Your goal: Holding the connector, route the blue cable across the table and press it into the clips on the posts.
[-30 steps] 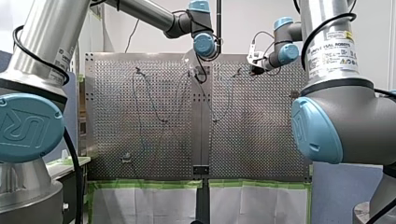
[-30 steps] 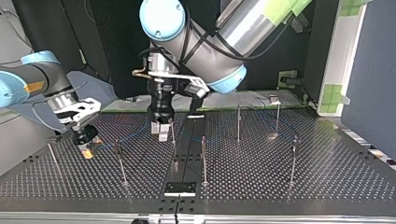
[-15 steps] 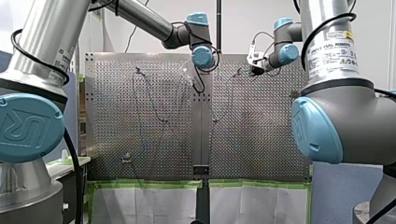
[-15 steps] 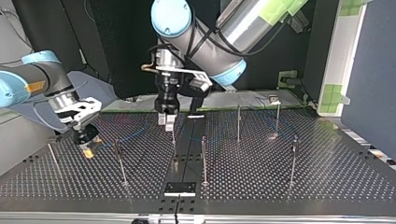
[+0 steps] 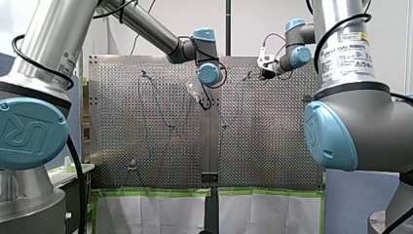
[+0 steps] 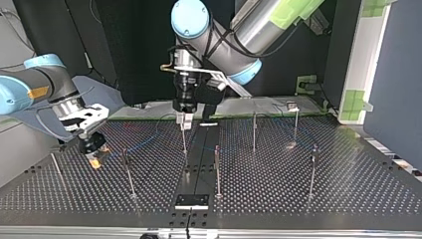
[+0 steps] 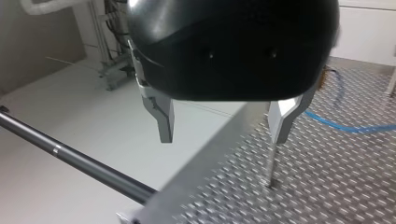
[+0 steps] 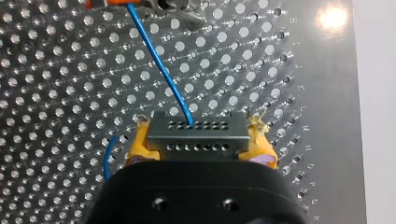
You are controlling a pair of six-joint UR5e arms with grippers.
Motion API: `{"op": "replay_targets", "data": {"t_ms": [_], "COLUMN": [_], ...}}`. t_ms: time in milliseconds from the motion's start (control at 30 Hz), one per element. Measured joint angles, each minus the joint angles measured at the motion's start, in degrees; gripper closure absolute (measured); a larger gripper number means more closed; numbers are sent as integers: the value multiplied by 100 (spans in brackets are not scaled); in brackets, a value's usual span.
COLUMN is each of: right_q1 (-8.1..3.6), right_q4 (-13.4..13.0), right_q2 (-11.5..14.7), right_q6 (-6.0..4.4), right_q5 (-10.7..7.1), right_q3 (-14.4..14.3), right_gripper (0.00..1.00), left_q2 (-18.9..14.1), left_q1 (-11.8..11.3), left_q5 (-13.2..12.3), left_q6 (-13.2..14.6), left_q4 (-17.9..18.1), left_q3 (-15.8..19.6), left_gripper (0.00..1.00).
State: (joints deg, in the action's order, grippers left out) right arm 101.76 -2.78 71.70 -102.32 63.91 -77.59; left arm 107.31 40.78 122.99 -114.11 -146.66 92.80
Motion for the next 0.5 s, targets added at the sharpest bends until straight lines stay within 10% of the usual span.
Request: {"op": "replay_targets", "data": {"t_ms": [500], "right_q1": [-5], "right_q4": [-4], "right_q2": [-5], "right_q6": [9], "right_q5": [0], "right_q3": [-2], "right_gripper": [100], "left_q2": [491], "left_q1": [-91], "left_q5": [9], "left_q6": [25], "left_q4": [748], "left_q3": [748], "left_gripper": [0]}}
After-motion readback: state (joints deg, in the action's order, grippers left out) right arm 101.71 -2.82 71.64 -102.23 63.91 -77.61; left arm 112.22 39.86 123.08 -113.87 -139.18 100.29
